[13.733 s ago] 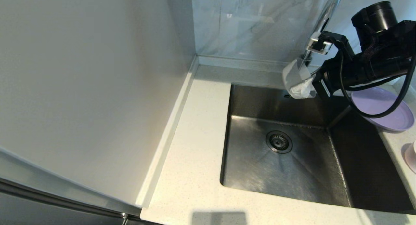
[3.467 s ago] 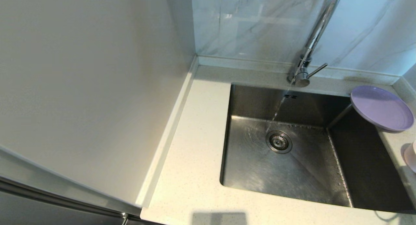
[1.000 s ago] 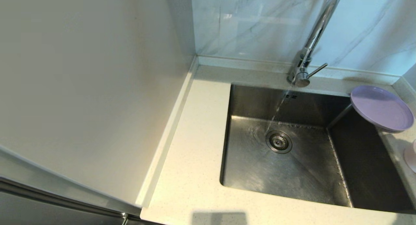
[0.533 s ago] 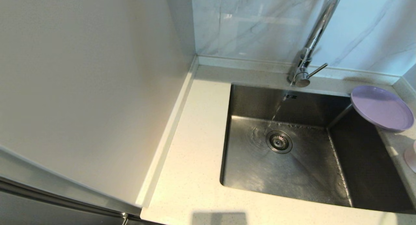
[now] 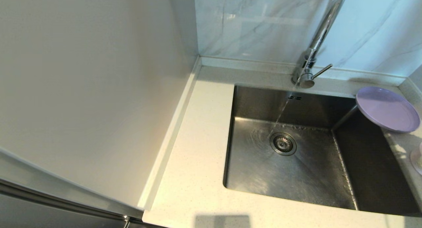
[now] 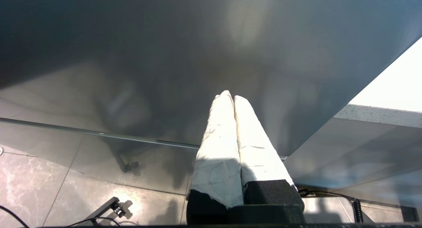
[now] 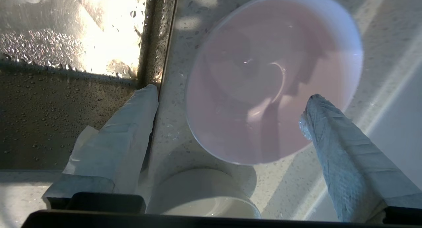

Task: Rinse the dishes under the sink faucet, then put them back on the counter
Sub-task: Pick up the bowl

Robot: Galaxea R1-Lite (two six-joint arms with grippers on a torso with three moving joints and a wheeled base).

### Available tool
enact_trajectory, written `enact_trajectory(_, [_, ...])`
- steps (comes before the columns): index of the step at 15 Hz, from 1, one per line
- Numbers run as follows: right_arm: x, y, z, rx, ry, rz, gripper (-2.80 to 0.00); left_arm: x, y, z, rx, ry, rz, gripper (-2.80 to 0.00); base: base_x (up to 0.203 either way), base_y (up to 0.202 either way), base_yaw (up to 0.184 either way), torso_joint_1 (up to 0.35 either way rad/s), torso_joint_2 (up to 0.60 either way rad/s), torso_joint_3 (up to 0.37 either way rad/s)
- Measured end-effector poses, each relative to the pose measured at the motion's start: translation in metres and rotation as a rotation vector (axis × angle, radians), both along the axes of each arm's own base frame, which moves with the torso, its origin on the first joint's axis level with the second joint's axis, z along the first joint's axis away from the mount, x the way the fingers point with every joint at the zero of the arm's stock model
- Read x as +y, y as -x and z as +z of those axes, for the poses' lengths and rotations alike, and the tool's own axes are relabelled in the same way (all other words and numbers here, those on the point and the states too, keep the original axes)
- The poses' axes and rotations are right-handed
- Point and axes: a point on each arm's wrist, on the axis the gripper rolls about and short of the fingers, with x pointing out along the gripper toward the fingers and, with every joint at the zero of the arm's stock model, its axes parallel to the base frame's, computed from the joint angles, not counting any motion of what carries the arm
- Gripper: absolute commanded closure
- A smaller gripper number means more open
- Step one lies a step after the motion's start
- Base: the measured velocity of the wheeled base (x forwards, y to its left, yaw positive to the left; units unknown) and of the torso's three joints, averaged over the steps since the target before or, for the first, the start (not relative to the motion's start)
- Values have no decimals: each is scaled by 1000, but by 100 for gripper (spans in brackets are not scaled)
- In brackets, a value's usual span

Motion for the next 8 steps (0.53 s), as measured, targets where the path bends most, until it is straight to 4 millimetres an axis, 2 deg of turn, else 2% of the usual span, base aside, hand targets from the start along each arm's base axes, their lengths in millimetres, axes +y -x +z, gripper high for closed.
enact_trajectory(7, [-15, -16, -24, 9, -1, -7, -280, 0, 0, 0, 0, 0, 0, 0, 0, 0, 0, 0, 0, 0])
enact_trajectory(8, [-15, -16, -25, 13, -4, -8, -17, 0, 0, 0, 0, 0, 0, 0, 0, 0, 0, 0, 0, 0])
